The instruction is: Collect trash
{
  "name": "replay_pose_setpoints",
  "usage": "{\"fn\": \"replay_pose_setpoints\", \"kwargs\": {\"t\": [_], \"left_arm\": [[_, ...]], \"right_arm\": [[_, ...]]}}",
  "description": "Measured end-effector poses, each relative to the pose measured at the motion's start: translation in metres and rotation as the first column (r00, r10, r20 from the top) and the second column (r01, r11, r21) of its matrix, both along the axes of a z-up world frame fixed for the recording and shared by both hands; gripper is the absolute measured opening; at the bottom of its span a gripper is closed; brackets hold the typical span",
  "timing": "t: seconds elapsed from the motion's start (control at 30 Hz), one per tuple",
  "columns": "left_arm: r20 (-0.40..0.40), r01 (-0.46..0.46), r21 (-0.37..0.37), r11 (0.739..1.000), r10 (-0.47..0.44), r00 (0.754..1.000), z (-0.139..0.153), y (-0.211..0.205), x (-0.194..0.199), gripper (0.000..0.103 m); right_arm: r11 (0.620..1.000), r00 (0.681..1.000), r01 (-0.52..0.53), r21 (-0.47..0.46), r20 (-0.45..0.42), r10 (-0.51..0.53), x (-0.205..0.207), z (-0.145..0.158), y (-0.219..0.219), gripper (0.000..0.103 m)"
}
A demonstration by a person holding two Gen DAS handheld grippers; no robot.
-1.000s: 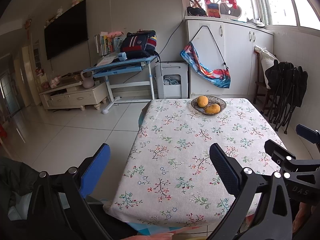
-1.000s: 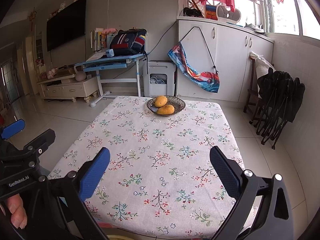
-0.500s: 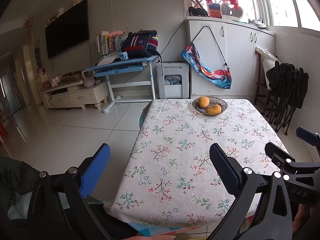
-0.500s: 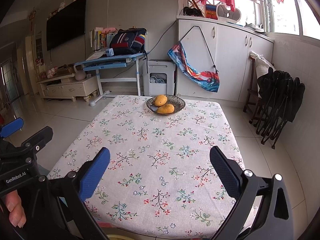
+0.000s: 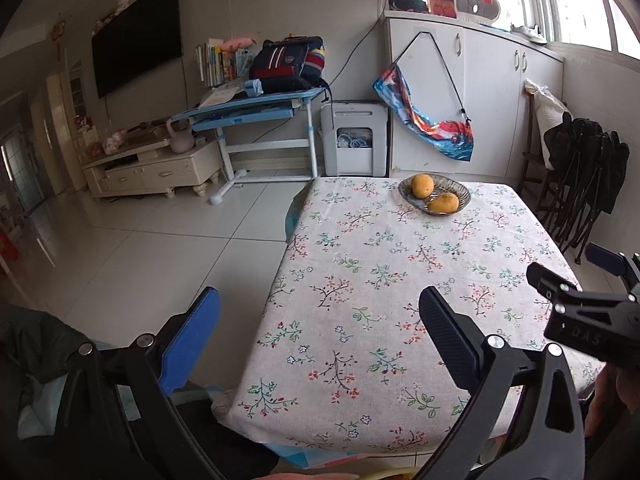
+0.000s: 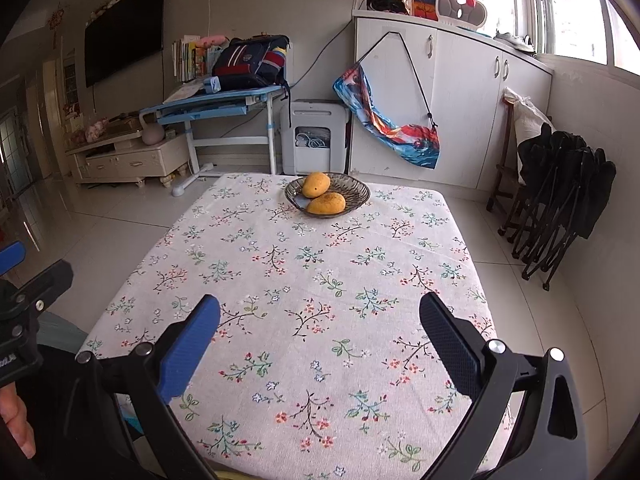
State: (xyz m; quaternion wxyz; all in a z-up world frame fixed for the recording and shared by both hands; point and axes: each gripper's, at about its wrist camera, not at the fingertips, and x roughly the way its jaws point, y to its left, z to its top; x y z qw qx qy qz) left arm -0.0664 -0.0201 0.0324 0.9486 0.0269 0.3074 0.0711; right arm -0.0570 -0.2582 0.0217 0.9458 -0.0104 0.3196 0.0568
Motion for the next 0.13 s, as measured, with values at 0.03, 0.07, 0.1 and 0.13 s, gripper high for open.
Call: {"fn": "replay_pose_setpoints", "kwargs": {"t": [0.03, 0.07, 0.1, 0.13], "left_arm": [[-0.001, -0.007, 0.002, 1.0, 0.007, 1.0, -0.001, 0.003, 0.001, 0.096], [-0.004, -0.014, 0.004, 1.0, 0.014, 1.0, -0.003, 0.006, 0.003, 0.096], [-0.01, -0.018, 0.006, 1.0, 0.018, 1.0, -0.004, 0.009, 0.004, 0.096], [-0.017, -0.02, 0.004, 1.0, 0.02, 1.0, -0.006, 0.012, 0.007, 0.096]], "right_arm": [[1.0, 1.0, 0.007, -0.002, -0.02, -0.007, 0.012, -0.005, -0.001, 0.096], [1.0, 0.999, 0.014, -0.005, -0.045, -0.015, 0.026, -0.011, -0.002, 0.096], [1.0, 0.997, 0.022, -0.01, -0.071, -0.023, 0.039, -0.017, -0.003, 0.096], [0.999, 0.995, 0.031, -0.02, -0.092, -0.033, 0.052, -0.024, -0.004, 0.096]]}}
